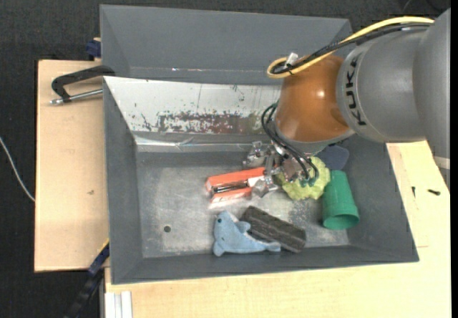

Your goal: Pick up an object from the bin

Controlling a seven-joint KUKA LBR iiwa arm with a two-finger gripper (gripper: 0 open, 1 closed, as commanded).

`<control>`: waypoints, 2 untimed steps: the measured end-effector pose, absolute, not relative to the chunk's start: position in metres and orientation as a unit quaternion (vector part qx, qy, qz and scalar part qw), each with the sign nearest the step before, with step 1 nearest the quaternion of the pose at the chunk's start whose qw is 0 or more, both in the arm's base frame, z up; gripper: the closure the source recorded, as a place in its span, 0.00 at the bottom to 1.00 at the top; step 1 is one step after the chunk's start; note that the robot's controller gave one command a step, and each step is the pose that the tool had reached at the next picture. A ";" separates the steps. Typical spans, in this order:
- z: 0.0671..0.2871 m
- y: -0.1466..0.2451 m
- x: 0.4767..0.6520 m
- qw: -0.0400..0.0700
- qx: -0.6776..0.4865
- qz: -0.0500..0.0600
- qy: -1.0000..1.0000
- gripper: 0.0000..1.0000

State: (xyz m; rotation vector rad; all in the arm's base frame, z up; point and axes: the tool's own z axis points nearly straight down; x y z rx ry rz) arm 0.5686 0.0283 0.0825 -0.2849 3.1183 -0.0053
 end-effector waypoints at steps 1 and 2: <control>0.083 0.028 0.569 0.005 -0.091 -0.002 0.996 1.00; 0.274 0.044 0.553 0.002 -0.104 0.000 0.995 1.00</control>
Offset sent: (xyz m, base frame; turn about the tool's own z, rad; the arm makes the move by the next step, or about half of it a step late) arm -0.0163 0.0151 0.1930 -0.0281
